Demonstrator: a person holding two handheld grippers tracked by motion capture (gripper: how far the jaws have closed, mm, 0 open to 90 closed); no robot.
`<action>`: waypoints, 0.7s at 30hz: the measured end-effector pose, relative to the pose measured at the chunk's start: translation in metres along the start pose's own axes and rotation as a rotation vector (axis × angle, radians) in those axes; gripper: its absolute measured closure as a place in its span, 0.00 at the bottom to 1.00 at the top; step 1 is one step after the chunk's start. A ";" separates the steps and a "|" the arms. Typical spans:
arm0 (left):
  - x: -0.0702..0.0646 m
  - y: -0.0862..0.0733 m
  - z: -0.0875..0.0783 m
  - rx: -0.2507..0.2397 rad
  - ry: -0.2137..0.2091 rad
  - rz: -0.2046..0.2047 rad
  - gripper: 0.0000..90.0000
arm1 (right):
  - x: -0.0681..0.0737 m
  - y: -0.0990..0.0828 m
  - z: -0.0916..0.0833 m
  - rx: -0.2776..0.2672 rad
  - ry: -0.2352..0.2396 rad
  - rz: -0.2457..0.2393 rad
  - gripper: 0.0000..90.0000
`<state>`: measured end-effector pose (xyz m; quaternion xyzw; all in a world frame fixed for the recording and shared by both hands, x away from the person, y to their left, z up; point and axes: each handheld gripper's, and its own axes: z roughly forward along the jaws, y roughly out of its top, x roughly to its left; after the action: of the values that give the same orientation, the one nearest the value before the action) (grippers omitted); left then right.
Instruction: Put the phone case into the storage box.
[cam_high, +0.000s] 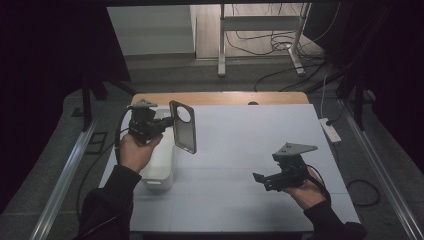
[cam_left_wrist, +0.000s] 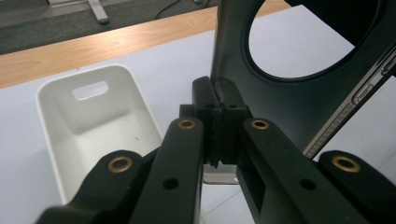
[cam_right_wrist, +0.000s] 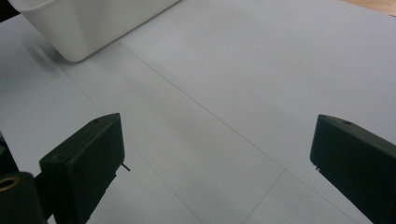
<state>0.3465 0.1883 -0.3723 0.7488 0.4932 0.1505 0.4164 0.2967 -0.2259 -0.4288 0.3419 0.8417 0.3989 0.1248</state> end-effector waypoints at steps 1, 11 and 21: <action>0.002 0.000 -0.001 -0.001 0.003 -0.004 0.99 | 0.000 -0.001 -0.001 0.004 -0.002 -0.002 0.04; 0.016 0.001 -0.009 -0.011 0.027 -0.028 0.99 | -0.006 -0.015 -0.013 -0.003 -0.036 0.016 0.03; 0.028 0.002 -0.014 -0.019 0.059 -0.047 0.99 | -0.013 -0.035 -0.030 0.004 -0.066 0.048 0.02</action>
<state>0.3525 0.2191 -0.3672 0.7283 0.5213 0.1672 0.4121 0.2752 -0.2677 -0.4365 0.3753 0.8294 0.3887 0.1420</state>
